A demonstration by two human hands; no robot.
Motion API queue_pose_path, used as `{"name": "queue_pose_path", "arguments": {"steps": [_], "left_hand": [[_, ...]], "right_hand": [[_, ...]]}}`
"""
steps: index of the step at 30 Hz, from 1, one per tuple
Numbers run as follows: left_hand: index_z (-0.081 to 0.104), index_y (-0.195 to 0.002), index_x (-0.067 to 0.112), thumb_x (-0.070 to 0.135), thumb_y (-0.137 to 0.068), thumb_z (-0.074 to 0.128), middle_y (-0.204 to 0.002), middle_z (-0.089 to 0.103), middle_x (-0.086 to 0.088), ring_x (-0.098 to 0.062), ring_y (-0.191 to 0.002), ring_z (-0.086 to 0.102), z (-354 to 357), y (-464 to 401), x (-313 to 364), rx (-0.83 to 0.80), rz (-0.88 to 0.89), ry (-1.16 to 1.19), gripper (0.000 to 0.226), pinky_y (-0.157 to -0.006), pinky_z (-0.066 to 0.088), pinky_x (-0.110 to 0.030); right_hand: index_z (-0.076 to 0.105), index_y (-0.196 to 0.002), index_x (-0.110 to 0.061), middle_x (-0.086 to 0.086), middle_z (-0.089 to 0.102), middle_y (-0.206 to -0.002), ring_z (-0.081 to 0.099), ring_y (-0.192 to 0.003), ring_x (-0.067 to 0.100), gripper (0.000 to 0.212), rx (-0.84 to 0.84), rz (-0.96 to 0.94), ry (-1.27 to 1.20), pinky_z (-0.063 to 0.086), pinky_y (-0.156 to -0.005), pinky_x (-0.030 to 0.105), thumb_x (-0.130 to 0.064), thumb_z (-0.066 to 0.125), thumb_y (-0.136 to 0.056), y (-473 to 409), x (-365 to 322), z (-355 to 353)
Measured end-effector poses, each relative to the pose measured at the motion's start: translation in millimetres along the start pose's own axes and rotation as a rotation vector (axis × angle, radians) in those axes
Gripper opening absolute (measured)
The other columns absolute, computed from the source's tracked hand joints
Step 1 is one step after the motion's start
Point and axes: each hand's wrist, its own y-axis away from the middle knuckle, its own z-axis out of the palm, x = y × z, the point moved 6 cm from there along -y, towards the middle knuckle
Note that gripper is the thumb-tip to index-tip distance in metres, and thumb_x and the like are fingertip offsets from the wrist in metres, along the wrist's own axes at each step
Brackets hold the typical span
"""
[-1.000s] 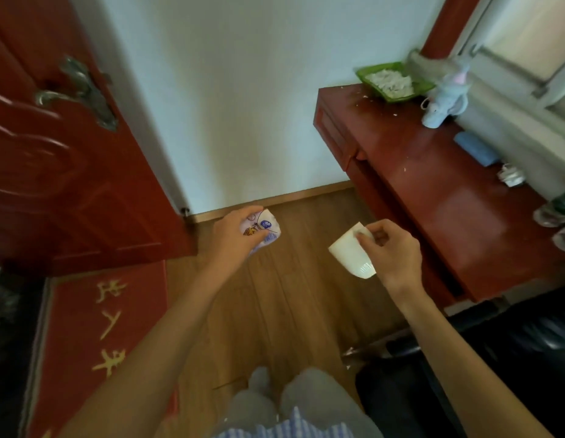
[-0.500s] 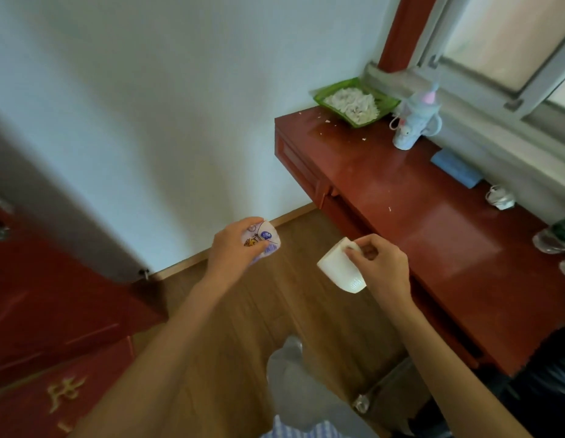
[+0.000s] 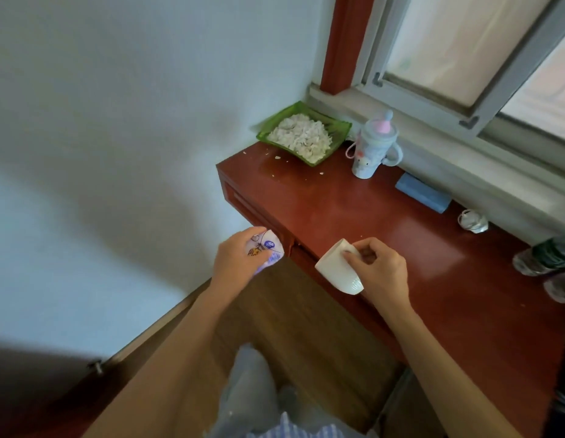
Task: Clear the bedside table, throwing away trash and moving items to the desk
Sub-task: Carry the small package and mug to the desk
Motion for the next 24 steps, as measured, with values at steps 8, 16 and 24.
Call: {"name": "queue_pose_path", "arguments": {"steps": [8,16,24], "left_hand": [[0.064,-0.118,0.021,0.019,-0.076,0.077,-0.109,0.066,0.005,-0.009,-0.096,0.063,32.8,-137.3,7.9,-0.205,0.110,0.031,0.045,-0.084,0.052,-0.021],[0.065,-0.116,0.022,0.019,-0.075,0.075,-0.110,0.069,0.002,-0.015,-0.100,0.064,75.1,-229.5,18.1,-0.401,0.198,-0.014,0.042,-0.090,0.053,-0.036],[0.064,-0.116,0.027,0.022,-0.075,0.069,-0.110,0.068,0.004,-0.014,-0.102,0.064,152.7,-265.0,18.1,-0.554,0.157,-0.022,0.041,-0.088,0.054,-0.040]], "right_hand": [[0.067,-0.080,-0.022,-0.012,0.063,-0.072,0.059,-0.070,0.006,0.008,0.173,0.181,0.011,0.047,-0.061,0.029,-0.022,0.074,-0.077,-75.7,10.4,15.8],[0.067,-0.081,-0.022,-0.012,0.064,-0.074,0.059,-0.071,0.005,0.008,0.345,0.354,0.027,0.044,-0.059,0.022,-0.023,0.074,-0.077,-125.1,15.1,22.1],[0.066,-0.080,-0.023,-0.013,0.065,-0.076,0.060,-0.073,0.004,0.005,0.427,0.492,0.011,0.048,-0.061,0.028,-0.020,0.071,-0.079,-135.4,41.2,16.7]]}}
